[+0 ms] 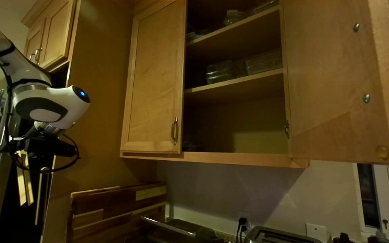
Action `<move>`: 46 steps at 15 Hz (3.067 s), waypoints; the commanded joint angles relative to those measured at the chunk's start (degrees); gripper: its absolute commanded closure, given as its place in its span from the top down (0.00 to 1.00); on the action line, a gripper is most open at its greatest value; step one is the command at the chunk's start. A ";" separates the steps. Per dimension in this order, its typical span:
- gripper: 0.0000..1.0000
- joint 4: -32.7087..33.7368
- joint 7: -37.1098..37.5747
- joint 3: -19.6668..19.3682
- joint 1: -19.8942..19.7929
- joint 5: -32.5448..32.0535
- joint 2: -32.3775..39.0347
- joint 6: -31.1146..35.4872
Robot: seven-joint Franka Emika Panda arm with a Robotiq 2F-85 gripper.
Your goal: Open the top right cabinet door,take out the wooden utensil and close the door
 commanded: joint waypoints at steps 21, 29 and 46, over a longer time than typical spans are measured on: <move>0.09 0.33 -18.39 0.63 -2.12 22.52 1.93 3.07; 0.09 0.12 -22.57 2.96 -3.71 38.38 4.42 3.37; 0.09 0.45 -42.06 13.96 -5.62 61.55 4.56 14.90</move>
